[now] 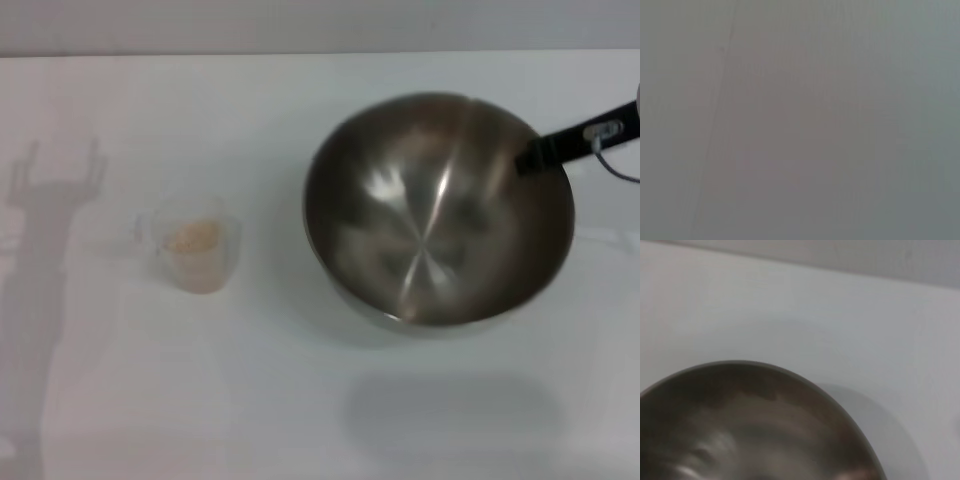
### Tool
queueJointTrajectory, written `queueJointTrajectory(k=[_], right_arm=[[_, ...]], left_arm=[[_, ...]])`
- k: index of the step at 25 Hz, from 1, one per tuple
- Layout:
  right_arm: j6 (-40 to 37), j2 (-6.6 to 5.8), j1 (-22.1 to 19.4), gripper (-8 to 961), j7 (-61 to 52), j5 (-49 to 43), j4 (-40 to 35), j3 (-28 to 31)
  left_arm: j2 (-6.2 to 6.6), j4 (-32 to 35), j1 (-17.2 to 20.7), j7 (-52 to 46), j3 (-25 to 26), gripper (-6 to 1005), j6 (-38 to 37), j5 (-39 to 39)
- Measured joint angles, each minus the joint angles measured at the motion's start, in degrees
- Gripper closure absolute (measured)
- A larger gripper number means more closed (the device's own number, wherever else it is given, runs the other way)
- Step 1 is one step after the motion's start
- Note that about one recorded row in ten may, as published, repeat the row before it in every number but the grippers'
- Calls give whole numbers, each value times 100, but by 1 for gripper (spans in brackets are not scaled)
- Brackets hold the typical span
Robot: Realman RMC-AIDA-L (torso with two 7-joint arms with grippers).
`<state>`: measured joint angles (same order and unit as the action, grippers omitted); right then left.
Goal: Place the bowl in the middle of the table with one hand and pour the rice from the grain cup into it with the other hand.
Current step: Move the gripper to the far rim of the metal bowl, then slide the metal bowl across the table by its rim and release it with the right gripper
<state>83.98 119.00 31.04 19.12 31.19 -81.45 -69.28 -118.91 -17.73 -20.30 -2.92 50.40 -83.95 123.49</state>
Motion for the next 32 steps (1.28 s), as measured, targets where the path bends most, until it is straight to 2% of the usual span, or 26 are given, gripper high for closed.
queueJointTrajectory(k=[5,8,14,19,27,32], right_arm=[[-155,1,10,943,77,327,-57,-47],[-325,1,79,943,143,475,162,-140],[-645,1,454,943,319,585,1158,-277],[-692,-8,612,942,314,531,1563,-301],[-696,-20,696,942,296,517,1682,-298],[-697,-14,708,813,320,433,1607,-296]], left_arm=[[0,-3,0,-1,-3,267,-4,0],[-7,-28,0,-5,-13,267,-16,0],[-5,-58,11,-6,-13,268,-17,2],[0,-65,44,-7,-22,269,-17,9],[0,-63,61,-84,-22,270,-21,9],[0,-64,62,-86,-21,271,-31,9]])
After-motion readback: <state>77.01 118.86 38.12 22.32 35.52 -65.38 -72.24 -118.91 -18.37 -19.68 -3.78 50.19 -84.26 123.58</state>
